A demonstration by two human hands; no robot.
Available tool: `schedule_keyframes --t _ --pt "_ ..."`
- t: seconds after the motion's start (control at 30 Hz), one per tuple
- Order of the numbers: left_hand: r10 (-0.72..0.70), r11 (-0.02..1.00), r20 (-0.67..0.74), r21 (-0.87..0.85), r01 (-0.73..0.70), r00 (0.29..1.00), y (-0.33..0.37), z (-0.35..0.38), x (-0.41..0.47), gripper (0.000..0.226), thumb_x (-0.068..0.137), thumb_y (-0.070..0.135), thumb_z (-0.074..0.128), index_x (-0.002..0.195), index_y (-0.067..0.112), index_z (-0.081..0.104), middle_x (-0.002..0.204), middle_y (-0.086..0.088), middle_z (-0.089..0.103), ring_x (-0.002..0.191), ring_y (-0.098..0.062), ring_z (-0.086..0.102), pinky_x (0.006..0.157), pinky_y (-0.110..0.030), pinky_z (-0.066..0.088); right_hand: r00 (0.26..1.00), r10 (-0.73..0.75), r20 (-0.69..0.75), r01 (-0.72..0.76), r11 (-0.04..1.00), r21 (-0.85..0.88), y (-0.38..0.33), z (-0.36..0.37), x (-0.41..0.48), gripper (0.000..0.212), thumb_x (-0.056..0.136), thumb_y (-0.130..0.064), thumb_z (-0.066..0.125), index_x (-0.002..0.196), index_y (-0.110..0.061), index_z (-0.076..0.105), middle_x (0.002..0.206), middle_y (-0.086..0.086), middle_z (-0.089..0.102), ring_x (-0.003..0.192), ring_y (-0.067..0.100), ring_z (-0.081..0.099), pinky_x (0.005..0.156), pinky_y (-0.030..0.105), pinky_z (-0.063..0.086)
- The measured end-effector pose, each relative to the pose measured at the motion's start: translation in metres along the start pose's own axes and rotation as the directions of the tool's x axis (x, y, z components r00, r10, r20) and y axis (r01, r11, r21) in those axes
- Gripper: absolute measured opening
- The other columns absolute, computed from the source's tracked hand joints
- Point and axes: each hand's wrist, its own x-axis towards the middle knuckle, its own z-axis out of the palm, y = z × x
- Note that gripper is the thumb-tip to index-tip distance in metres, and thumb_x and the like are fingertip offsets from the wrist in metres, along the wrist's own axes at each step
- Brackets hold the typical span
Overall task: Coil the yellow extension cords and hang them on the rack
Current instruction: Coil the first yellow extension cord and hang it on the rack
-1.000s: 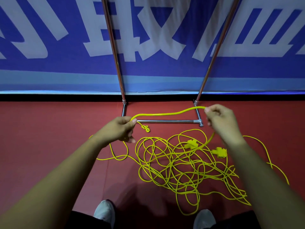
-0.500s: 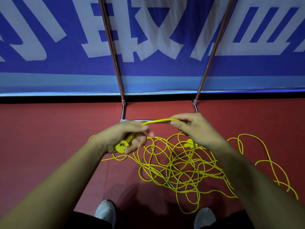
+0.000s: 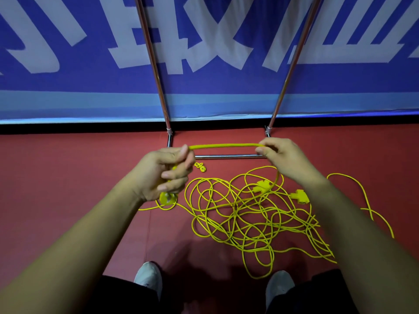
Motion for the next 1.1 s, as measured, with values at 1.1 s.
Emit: schedule_keyframes --t 1.1 --pt "0.121 0.992 -0.574 0.053 -0.111 0.810 0.009 -0.005 -0.003 0.027 0.102 0.020 0.036 0.083 0.008 0.051 0.063 -0.006 0.053 0.042 -0.016 0.052 0.040 -0.018 0.040 0.895 0.266 0.357 -0.101 0.903 -0.418 -0.003 0.050 -0.006 0.022 0.086 -0.016 0.065 0.071 0.000 0.067 0.059 0.008 0.059 0.055 0.015 0.052 0.058 0.032 0.043"
